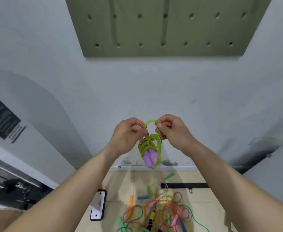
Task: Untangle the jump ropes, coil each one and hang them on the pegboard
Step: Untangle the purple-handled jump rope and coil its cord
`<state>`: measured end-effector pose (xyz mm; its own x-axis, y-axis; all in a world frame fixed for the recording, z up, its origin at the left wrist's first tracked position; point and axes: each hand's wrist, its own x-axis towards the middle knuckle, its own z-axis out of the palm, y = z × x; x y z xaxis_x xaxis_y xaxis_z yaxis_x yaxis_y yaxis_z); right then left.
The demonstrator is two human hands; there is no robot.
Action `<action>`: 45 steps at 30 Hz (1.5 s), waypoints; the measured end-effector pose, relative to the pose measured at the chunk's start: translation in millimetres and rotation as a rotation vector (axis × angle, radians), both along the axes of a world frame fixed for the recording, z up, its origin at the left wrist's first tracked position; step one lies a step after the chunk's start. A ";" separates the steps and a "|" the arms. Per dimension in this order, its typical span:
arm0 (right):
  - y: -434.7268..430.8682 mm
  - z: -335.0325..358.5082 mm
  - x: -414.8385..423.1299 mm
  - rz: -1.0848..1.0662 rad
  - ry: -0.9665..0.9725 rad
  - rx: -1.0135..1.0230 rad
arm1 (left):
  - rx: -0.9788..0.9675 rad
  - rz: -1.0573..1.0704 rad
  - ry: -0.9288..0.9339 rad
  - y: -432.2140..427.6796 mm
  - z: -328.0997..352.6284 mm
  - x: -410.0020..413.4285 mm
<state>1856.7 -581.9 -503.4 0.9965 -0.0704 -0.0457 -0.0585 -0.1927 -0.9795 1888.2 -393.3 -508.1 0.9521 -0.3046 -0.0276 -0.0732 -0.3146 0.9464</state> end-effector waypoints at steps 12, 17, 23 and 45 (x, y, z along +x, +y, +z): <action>3.1 237.4 -14.3 -0.021 -0.113 -0.054 | 0.015 -0.029 -0.138 7.2 245.0 -8.6; -8.1 306.9 -13.7 -0.043 -0.170 -0.074 | 0.005 -0.053 -0.186 -4.7 316.2 -6.8; -33.1 335.4 16.8 -0.080 -0.201 -0.136 | 0.025 -0.012 -0.226 -31.3 341.0 29.2; -70.5 311.9 179.2 -0.231 -0.190 -0.131 | 0.030 0.165 -0.150 -95.8 321.9 167.0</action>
